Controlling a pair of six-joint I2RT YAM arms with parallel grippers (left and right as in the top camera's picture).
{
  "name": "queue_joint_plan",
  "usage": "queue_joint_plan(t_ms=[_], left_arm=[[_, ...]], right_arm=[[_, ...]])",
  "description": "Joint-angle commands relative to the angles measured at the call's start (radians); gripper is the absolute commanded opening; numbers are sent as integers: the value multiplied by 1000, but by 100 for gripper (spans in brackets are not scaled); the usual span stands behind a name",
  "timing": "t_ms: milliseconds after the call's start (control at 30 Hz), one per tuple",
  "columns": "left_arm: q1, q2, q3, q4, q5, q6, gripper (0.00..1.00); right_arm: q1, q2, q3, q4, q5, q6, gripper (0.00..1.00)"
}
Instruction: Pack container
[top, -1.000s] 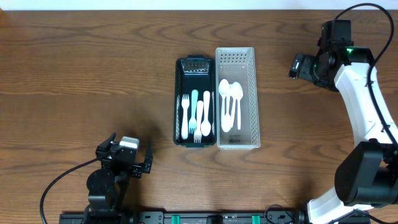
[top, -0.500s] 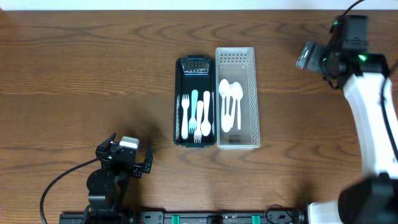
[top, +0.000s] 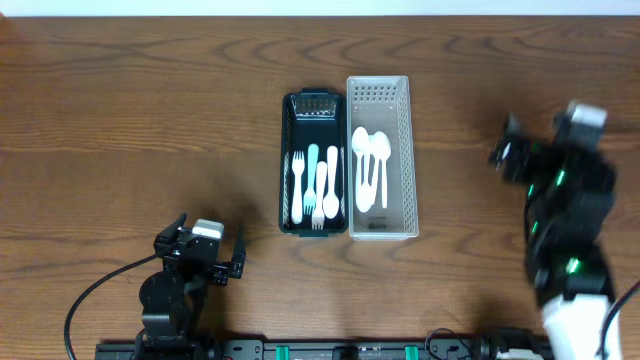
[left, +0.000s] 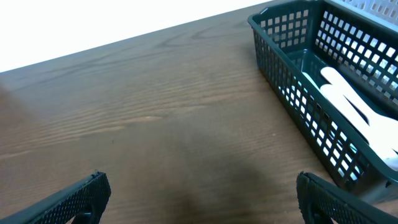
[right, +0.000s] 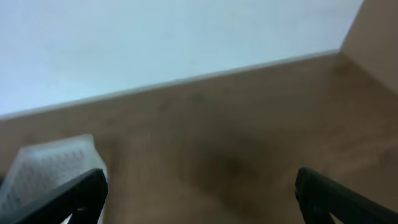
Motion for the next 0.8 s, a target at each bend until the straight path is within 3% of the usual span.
queue_joint_plan(t_ms=[0, 133, 300, 767], left_arm=[[5, -7, -23, 1, -4, -13, 98], [5, -7, -23, 1, -4, -13, 98], [5, -7, -23, 1, -4, -13, 98], [5, -7, -23, 1, -4, -13, 98]], right_arm=[[12, -175, -200, 80, -1, -21, 99], [34, -414, -394, 154, -12, -18, 99], [56, -624, -478, 137, -27, -18, 99], [56, -827, -491, -47, -26, -18, 99]])
